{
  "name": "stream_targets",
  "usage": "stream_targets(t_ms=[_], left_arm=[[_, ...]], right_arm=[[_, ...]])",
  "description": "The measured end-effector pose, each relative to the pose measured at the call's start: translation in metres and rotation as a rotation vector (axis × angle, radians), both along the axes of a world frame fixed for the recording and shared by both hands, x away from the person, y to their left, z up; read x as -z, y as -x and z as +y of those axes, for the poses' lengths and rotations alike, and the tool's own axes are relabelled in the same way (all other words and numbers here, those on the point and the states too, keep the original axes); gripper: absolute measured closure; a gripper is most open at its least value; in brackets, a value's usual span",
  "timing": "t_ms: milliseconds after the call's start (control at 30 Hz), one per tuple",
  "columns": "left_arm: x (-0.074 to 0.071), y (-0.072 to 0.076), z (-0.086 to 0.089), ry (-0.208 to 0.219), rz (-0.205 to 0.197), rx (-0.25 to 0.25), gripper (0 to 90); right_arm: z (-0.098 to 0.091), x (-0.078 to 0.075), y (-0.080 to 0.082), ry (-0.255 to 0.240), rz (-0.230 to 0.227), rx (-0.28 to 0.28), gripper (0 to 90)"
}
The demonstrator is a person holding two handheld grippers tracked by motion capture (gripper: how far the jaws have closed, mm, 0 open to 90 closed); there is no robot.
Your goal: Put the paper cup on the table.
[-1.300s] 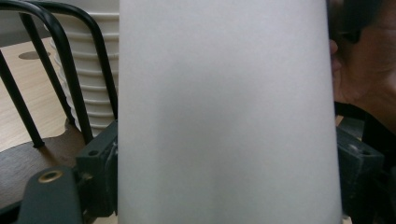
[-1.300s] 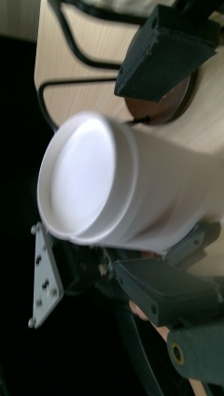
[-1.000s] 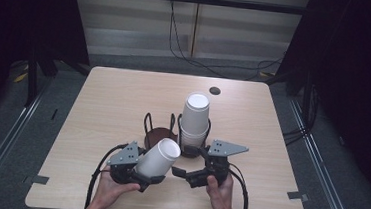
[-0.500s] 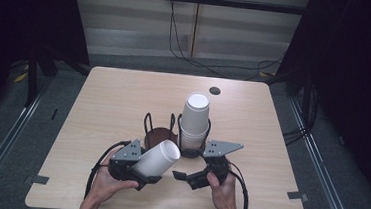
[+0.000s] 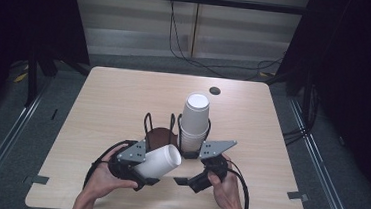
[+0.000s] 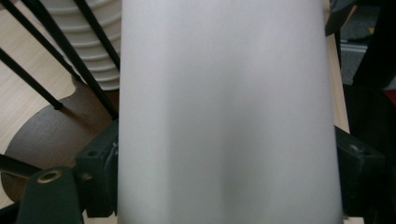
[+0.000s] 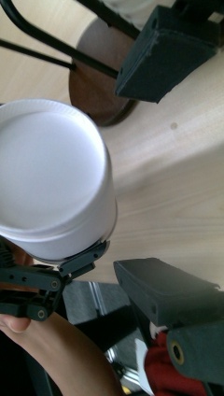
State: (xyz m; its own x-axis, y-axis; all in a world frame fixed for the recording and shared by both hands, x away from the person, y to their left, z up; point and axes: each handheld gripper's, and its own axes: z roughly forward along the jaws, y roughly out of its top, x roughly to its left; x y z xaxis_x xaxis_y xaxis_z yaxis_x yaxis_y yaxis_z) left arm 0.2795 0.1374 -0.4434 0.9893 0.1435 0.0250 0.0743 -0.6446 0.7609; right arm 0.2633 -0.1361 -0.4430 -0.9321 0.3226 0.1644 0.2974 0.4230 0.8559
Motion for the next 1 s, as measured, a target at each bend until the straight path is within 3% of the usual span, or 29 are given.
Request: stream_targets(t_ms=[67, 100, 133, 267, 400, 733, 867, 1000], left_arm=[[-0.001, -0.001, -0.001, -0.024, -0.008, 0.001, 16.7], [0.000, -0.001, -0.001, -0.026, -0.006, -0.005, 16.7], [0.000, -0.001, -0.001, -0.023, -0.010, -0.012, 16.6], [-0.001, 0.001, -0.006, -0.078, -0.019, 0.000, 16.6], [-0.005, 0.001, -0.009, -0.103, -0.019, 0.030, 16.6], [-0.007, 0.002, -0.018, -0.203, -0.019, 0.071, 16.7], [-0.006, 0.003, -0.023, -0.224, -0.028, 0.081, 16.7], [-0.006, 0.004, -0.023, -0.250, -0.030, 0.088, 16.9]], right_arm=[[0.001, 0.000, -0.001, 0.018, 0.020, -0.008, 13.9], [0.001, -0.001, -0.002, 0.039, 0.069, -0.041, 15.7], [0.002, -0.001, -0.003, 0.048, 0.088, -0.059, 17.2], [0.007, -0.005, -0.007, 0.115, 0.087, -0.024, 15.1], [0.011, -0.006, -0.009, 0.189, 0.112, -0.053, 15.3], [0.020, -0.004, -0.009, 0.253, 0.116, -0.093, 14.5], [0.023, -0.004, -0.010, 0.248, 0.125, -0.118, 15.3], [0.027, -0.005, -0.011, 0.298, 0.125, -0.129, 17.0]])
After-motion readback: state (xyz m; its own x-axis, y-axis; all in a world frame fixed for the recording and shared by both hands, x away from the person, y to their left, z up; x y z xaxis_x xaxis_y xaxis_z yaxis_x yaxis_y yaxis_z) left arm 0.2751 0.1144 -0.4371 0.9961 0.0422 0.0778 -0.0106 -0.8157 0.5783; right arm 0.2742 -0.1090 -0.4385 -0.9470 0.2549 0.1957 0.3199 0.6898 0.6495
